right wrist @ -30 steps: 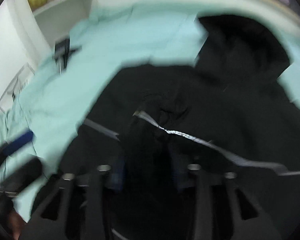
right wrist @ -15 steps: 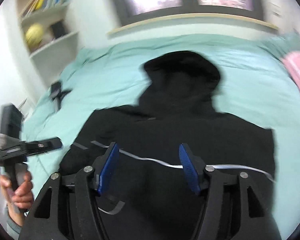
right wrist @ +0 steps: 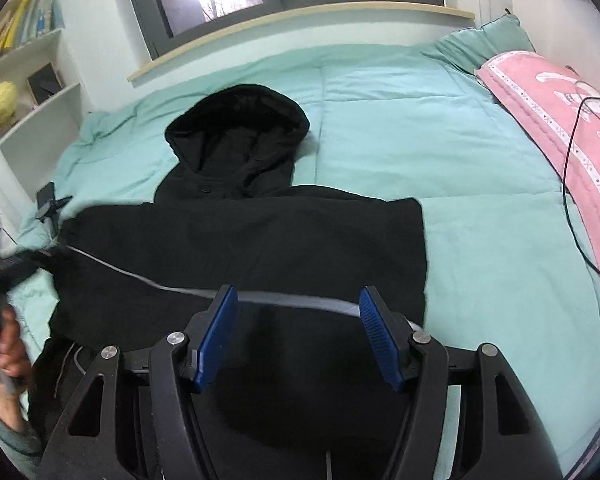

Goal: Fold large clothes

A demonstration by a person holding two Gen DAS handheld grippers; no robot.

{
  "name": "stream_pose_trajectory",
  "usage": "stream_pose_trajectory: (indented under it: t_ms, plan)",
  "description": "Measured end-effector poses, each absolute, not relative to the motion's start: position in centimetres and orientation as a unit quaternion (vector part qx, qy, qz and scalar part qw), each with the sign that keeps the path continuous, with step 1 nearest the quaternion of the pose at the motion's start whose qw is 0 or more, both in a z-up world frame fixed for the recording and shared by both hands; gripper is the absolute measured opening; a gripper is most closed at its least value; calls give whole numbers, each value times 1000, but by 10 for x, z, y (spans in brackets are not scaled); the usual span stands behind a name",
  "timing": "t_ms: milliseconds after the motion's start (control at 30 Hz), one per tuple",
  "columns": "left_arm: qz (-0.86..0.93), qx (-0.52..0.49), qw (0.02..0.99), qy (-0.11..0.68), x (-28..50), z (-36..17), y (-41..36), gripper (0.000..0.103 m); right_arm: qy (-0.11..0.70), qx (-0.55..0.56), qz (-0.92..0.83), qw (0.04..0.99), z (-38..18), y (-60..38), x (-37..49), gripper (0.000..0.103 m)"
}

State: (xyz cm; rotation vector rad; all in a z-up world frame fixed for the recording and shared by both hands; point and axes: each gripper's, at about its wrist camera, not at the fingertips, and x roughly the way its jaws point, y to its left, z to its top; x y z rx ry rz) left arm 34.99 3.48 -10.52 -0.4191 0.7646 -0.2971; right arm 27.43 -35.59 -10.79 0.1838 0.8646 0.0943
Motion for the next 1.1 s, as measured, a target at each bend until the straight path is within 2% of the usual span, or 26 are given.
stream_pose_trajectory:
  t_ms: [67, 167, 267, 333, 467, 500, 533, 600, 700, 800, 833, 867, 1033, 1100]
  plan:
    - [-136, -216, 885, 390, 356, -112, 63, 16, 440, 77, 57, 893, -122, -342, 288, 67]
    - [-108, -222, 847, 471, 372, -160, 81, 17, 488, 36, 50, 871, -161, -319, 311, 67]
    - [-112, -252, 826, 491, 377, -198, 89, 21, 494, 14, 20, 869, -189, -316, 319, 77]
    - [-120, -259, 833, 473, 371, -189, 93, 21, 501, 29, 27, 864, -184, -323, 320, 77]
    - [-89, -152, 899, 401, 342, -128, 75, 24, 477, 50, 41, 877, -148, -339, 318, 78]
    - [-99, -142, 909, 380, 336, -112, 69, 29, 447, 50, 44, 892, -130, -340, 319, 78]
    - [-112, -138, 914, 366, 332, -100, 61, 41, 428, 46, 44, 902, -119, -340, 321, 78]
    - [-127, -127, 915, 360, 339, -86, 40, 51, 412, 37, 39, 910, -109, -333, 336, 78]
    - [-136, -102, 903, 394, 369, -101, 1, 51, 439, 50, 46, 896, -124, -322, 367, 78]
    - [-101, -84, 877, 461, 407, -150, -16, 50, 515, 16, 8, 857, -182, -311, 398, 77]
    - [-95, -89, 859, 496, 421, -179, -16, 49, 511, 22, 10, 859, -189, -313, 398, 80]
    - [-99, -91, 861, 491, 420, -190, -15, 49, 493, 42, 12, 869, -191, -319, 395, 82]
    - [-83, -53, 876, 471, 414, -178, -25, 48, 487, 51, 19, 872, -182, -325, 387, 83]
    - [-90, -41, 885, 454, 397, -158, -24, 48, 480, 47, 24, 876, -169, -320, 372, 81]
